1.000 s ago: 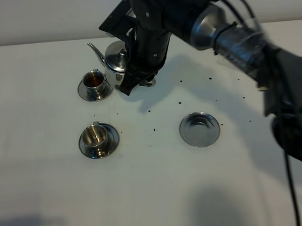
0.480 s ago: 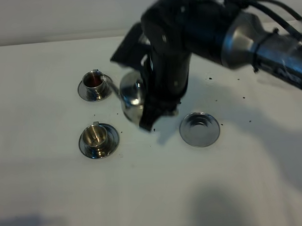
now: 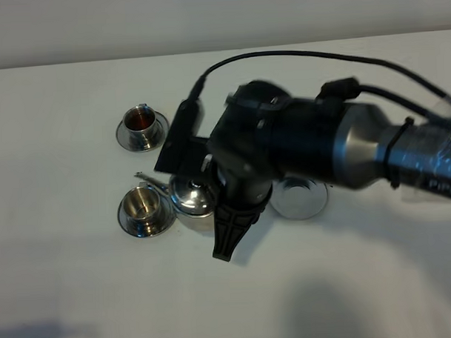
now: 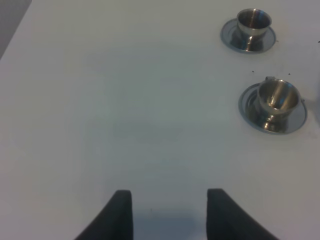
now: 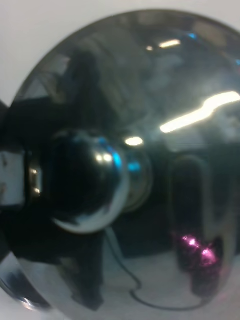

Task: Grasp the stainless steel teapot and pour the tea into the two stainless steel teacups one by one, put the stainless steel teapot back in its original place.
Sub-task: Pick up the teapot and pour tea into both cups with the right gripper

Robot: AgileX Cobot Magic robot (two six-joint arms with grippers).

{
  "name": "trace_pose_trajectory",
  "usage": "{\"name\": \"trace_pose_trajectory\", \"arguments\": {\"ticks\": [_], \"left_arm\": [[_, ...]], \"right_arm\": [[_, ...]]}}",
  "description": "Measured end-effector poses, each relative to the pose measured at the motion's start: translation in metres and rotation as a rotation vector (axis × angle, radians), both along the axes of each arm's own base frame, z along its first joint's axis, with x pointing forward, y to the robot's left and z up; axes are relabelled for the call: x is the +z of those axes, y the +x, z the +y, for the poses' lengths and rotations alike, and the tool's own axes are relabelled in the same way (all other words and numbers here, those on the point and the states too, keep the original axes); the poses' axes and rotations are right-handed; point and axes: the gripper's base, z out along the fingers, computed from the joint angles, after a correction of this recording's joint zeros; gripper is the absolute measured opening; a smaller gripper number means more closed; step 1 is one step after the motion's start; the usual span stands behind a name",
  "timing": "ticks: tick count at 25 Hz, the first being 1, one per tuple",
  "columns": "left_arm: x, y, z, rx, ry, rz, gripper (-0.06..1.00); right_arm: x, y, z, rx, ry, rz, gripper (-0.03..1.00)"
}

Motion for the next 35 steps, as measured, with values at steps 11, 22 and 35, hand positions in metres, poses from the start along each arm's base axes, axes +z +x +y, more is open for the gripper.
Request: {"name": "trace_pose_trajectory", "arguments": {"ticks": [11, 22, 35], "left_arm": [[0.000, 0.000, 0.000, 0.000, 0.000, 0.000, 0.38], [0.000, 0.000, 0.000, 0.000, 0.000, 0.000, 0.38], [0.000, 0.000, 0.000, 0.000, 0.000, 0.000, 0.38]], "right_arm": [[-0.041, 0.012, 0.007, 0.114, -0.173, -0.126, 0.18], [-0.032, 0.006, 0.020, 0.297, -0.304, -0.333, 0.18], [-0.055, 0.006, 0.042, 0.357, -0.459, -0.436, 0.18]]}}
